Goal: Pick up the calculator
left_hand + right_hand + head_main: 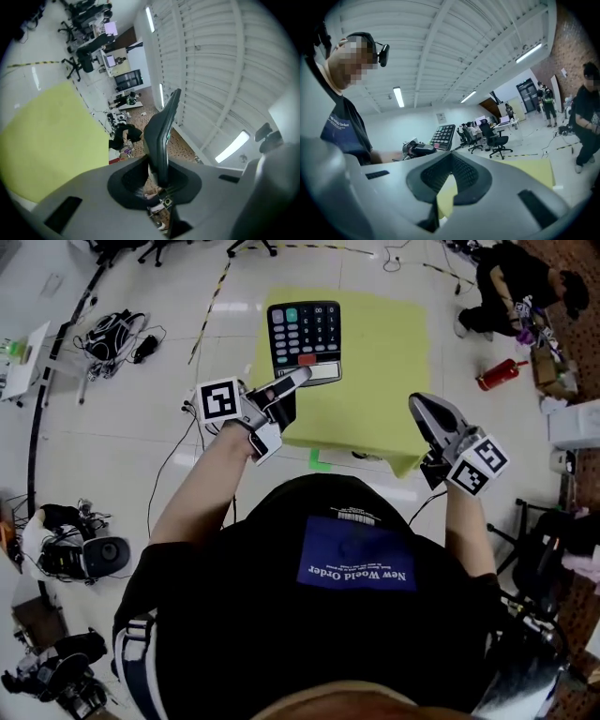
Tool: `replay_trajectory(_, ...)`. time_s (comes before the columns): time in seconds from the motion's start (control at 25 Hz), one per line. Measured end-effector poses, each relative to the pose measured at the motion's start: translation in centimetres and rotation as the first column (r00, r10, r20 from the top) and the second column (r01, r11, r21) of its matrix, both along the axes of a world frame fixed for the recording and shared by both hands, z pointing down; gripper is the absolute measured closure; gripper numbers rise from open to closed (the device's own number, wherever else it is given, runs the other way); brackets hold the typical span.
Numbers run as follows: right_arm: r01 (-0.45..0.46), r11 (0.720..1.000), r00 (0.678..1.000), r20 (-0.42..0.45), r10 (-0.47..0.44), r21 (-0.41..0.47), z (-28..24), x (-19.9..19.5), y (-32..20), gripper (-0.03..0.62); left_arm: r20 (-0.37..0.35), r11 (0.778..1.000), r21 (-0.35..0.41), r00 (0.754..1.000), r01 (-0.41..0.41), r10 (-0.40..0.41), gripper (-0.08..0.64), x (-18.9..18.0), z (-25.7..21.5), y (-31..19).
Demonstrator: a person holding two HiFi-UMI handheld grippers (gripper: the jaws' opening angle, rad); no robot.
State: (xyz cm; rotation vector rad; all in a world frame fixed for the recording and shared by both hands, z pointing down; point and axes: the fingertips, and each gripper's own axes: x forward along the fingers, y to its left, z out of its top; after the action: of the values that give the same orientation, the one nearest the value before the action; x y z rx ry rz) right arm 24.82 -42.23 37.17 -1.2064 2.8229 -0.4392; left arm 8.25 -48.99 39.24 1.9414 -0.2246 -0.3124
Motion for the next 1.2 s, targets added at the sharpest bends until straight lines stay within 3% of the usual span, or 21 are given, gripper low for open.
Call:
replay_trajectory(0.16,-0.003,1.0,1.0,-0.022,0.004,0.012,-1.6,0.5,-1.2,0.607,0.086,0.986,0.151,0.993,0.069,-0.082,0.491,-1.2,-2.3,-1.4)
replay_trajectory(0.28,-0.007,1.0,0.999,-0.036,0.008,0.028,-2.6,0.8,-2.0,0.607,0.168,0.945,0.313,0.975,0.089,-0.148,0.491,-2.1,-3.5,-2.5)
replay_trajectory(0.48,-0.01,0.999,0.999,-0.05,0.012,0.051,-3.3,0.7,-1.8,0.607,0.219,0.9,0.422,0.95,0.111,-0.22,0.491,-3.1,-4.3,-2.2)
replay_trajectory(0.68,-0.003,0.998,0.999,-0.053,0.006,0.062,-3.4,0.6,-1.8,0.607,0.297,0.824,0.558,0.902,0.103,-0.314,0.492,-3.4,-3.9,-1.9)
replay_trajectory(0.8,0.003,0.998,0.999,-0.055,0.0,0.062,-3.4,0.7,-1.8,0.607,0.33,0.797,0.597,0.878,0.09,-0.347,0.492,-2.9,-3.5,-1.7)
replay_trajectory(1.2,-0.001,0.999,0.998,-0.056,0.003,0.044,-2.6,0.7,-1.9,0.607,0.345,0.776,0.621,0.851,0.108,-0.395,0.494,-2.9,-3.0,-1.8)
